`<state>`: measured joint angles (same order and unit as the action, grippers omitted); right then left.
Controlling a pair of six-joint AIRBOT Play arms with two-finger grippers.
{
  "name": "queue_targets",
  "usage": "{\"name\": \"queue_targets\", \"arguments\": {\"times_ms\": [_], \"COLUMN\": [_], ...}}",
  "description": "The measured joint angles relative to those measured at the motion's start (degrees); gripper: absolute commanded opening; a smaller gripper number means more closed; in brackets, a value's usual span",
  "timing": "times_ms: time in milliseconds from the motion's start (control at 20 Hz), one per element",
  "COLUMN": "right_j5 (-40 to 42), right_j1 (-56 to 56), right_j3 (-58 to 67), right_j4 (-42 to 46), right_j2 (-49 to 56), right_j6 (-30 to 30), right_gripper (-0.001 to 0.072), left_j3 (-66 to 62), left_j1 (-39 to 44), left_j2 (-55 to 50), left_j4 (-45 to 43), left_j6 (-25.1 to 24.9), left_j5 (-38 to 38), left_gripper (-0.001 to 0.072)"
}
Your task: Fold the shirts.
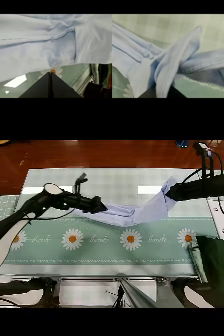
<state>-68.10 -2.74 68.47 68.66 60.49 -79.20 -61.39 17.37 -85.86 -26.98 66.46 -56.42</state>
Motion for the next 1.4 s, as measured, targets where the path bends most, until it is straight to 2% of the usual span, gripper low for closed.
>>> {"name": "queue_targets", "arguments": {"times_ms": [200, 550, 800, 950, 1150, 1400], "right_j5": [-2.93, -4.72, -4.83, -4.13, 0.31, 14.86], "right_j1": [-4.50, -11.78, -14.56, -16.37, -22.95, -31.91], "right_j3": [0.00, 0.00, 0.00, 0.00, 0.00, 0.00], "right_j4": [4.39, 9.60, 11.06, 11.82, 14.47, 15.65], "right_j2": [-4.28, -8.50, -9.31, -9.40, -7.15, 2.10], "right_j6": [-4.70, -10.97, -12.85, -13.25, -15.23, -18.60], "right_gripper": [0.0028, 0.0028, 0.0028, 0.0027, 0.0027, 0.0027], "left_j3": [0.00, -0.02, 0.00, 0.00, 0.00, 0.00], "left_j1": [7.91, 20.15, 24.06, 20.13, 7.65, -12.57], "left_j2": [-0.72, -6.21, -9.27, -6.69, 1.60, 14.49], "left_j4": [0.26, 1.31, 6.99, 7.82, 4.57, 2.03], "left_j6": [2.71, 8.76, 9.46, 8.63, 7.67, 6.69], "left_j5": [5.62, 9.84, 12.55, 14.34, 14.43, 9.49], "left_gripper": [0.0026, 0.0026, 0.0023, 0.0023, 0.0023, 0.0024]}}
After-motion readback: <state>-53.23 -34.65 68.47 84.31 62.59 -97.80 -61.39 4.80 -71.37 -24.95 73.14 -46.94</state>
